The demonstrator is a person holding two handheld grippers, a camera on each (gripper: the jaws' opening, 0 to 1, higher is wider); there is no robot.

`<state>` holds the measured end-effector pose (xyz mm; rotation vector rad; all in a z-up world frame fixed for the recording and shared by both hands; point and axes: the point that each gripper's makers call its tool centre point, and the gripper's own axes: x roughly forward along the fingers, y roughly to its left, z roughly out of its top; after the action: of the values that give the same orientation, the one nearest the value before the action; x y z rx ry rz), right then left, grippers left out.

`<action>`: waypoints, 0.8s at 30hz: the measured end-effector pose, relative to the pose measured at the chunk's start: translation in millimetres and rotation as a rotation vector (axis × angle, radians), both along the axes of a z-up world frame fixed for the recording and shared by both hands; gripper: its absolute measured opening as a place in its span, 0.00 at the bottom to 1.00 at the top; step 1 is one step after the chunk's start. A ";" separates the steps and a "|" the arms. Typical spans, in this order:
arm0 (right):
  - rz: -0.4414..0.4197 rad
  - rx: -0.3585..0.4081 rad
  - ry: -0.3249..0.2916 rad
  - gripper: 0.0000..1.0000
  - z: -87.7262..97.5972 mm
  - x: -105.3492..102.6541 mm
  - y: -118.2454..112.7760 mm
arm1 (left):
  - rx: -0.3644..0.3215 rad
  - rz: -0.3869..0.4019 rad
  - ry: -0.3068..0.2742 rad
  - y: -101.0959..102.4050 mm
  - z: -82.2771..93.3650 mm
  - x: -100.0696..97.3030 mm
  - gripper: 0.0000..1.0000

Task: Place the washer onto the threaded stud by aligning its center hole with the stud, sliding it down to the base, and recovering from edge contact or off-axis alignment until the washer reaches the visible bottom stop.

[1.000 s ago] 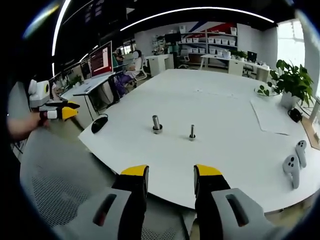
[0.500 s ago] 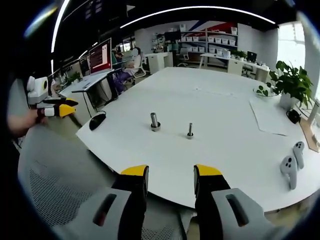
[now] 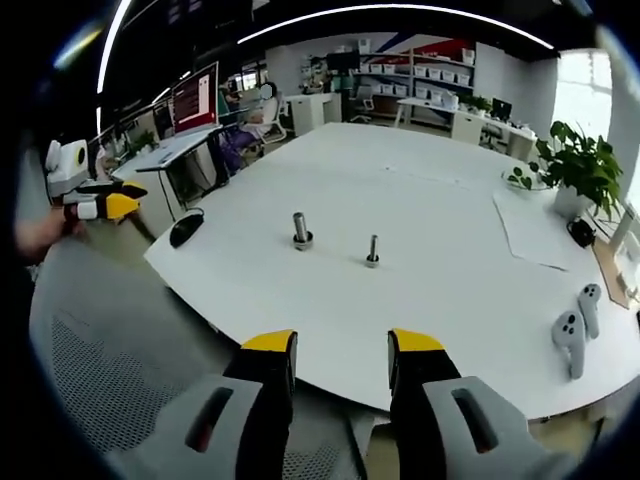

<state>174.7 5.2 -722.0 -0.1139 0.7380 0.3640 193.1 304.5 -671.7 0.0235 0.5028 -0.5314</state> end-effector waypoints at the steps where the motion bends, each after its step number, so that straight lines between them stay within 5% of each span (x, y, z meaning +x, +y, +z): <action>1: -0.003 0.001 0.000 0.39 0.4 0.0 -0.2 | -0.001 -0.003 0.001 -0.5 -0.1 -0.1 0.32; 24: 0.001 -0.010 0.003 0.37 -4.0 0.2 -5.3 | 0.020 -0.002 0.005 -0.2 -2.8 -1.3 0.32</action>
<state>174.9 -0.1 -725.9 -0.1237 0.7424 0.3617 191.8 304.3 -674.5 0.0419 0.5133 -0.5282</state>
